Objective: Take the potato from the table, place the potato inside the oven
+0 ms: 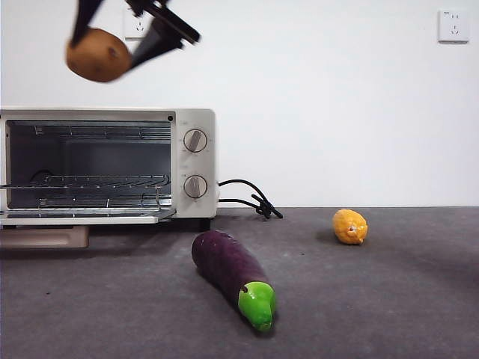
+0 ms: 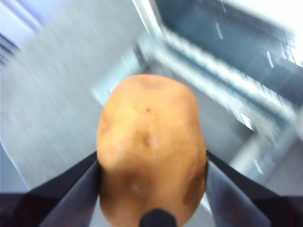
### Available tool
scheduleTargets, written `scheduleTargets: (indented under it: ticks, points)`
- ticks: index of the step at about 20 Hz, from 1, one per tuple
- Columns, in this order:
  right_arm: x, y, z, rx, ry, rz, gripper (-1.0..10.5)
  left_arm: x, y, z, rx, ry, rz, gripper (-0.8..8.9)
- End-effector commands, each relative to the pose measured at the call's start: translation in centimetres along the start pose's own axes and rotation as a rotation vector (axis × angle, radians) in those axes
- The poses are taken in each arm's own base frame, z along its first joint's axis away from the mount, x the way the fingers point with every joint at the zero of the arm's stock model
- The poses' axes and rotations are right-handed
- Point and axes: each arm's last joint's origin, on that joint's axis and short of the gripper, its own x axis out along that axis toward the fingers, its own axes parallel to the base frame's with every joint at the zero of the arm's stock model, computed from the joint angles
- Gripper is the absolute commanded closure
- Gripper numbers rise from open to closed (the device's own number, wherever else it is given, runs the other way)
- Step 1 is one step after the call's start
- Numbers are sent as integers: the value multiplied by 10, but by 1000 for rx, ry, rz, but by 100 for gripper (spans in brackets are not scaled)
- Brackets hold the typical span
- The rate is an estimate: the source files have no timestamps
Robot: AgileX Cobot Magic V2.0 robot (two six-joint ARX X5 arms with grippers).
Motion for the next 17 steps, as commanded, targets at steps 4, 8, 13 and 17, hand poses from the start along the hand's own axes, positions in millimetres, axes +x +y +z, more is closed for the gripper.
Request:
scheduleTargets:
  ticks: [4,8,13,17]
  points:
    - [28,9,-4,13,-19,2,825,6,-1,-3,31,18,6,818]
    - [65,1,-9,61,-56,-48,856,7,-1,-3,33,23,6,818]
    - [101,-9,-15,107,-109,-88,861,7,-1,-3,43,23,6,818]
    - [119,-15,-18,113,-179,-193,891,7,-1,-3,54,23,6,818]
